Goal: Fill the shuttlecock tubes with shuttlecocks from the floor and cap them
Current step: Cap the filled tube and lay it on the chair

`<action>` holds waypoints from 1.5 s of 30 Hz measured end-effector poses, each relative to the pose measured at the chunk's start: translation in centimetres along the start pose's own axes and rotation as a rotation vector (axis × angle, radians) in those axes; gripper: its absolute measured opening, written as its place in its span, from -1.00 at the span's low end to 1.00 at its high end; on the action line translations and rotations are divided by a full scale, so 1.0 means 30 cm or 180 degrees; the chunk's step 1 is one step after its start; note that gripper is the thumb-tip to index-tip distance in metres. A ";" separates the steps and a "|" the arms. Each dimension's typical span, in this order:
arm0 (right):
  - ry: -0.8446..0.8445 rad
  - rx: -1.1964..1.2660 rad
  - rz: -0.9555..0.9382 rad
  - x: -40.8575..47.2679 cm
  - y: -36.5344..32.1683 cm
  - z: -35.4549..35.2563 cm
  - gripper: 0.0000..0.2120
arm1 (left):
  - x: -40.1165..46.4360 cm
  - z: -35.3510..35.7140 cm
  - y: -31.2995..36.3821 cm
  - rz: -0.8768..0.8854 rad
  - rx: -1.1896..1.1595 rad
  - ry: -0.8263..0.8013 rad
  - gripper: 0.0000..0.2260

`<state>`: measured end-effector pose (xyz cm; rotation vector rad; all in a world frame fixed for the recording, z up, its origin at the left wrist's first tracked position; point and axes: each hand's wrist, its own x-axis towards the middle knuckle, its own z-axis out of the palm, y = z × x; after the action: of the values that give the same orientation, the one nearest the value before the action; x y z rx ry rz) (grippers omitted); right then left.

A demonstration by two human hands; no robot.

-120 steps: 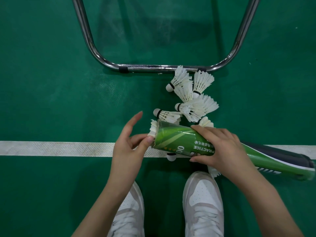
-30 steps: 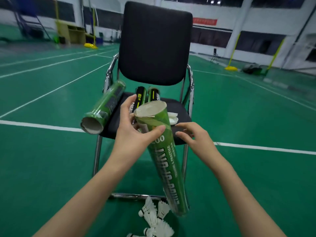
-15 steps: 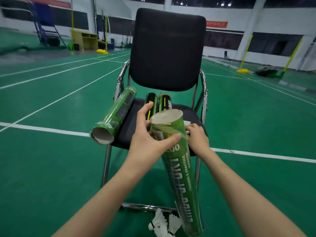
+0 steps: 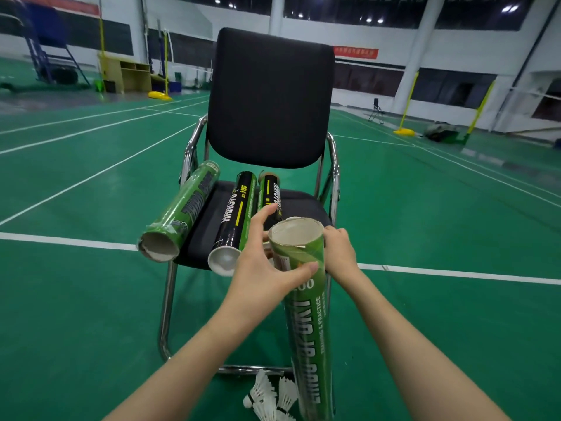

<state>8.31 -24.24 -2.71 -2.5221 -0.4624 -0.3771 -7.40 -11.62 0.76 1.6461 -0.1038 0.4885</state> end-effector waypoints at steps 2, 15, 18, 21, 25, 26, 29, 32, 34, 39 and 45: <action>0.0042 0.0261 -0.0010 -0.032 -0.013 -0.051 -0.91 | -0.009 0.019 0.013 0.0036 0.0064 -0.0085 -0.19; 0.0266 0.0825 -0.0492 -0.314 -0.059 -0.426 -0.89 | -0.076 0.170 -0.025 0.0064 0.0370 -0.0515 -0.19; 0.0142 0.0815 -0.0567 -0.379 -0.048 -0.444 -0.90 | -0.086 0.221 -0.055 0.0025 0.0406 -0.0586 -0.15; -0.0024 0.0729 -0.0601 -0.435 -0.025 -0.441 -0.84 | -0.090 0.257 -0.089 -0.0068 0.0421 -0.0565 -0.14; -0.0165 0.0735 -0.0470 -0.475 0.010 -0.420 -0.81 | -0.099 0.301 -0.130 -0.0049 0.0341 -0.0545 -0.16; -0.0223 0.0749 -0.0440 -0.483 0.017 -0.413 -0.82 | -0.104 0.312 -0.141 -0.0033 0.0329 -0.0563 -0.17; -0.0425 0.0875 -0.0304 -0.513 0.046 -0.384 -0.88 | -0.119 0.343 -0.181 -0.0057 0.0271 -0.0632 -0.21; -0.0501 0.0968 -0.0160 -0.544 0.080 -0.351 -0.90 | -0.142 0.367 -0.221 -0.0136 0.0261 -0.0703 -0.23; -0.0454 0.0934 -0.0079 -0.554 0.104 -0.326 -0.85 | -0.159 0.381 -0.245 -0.0192 0.0273 -0.0766 -0.25; -0.0460 0.0880 0.0253 -0.569 0.166 -0.264 -0.62 | -0.186 0.415 -0.303 -0.0300 0.0309 -0.0865 -0.24; -0.0319 0.0844 0.0336 -0.583 0.199 -0.221 -0.58 | -0.192 0.434 -0.360 -0.0237 0.0401 -0.0996 -0.27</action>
<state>-6.21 -36.97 -6.30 -2.3020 -0.3876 -0.1390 -5.57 -23.86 -12.12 1.8342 -0.2464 0.1804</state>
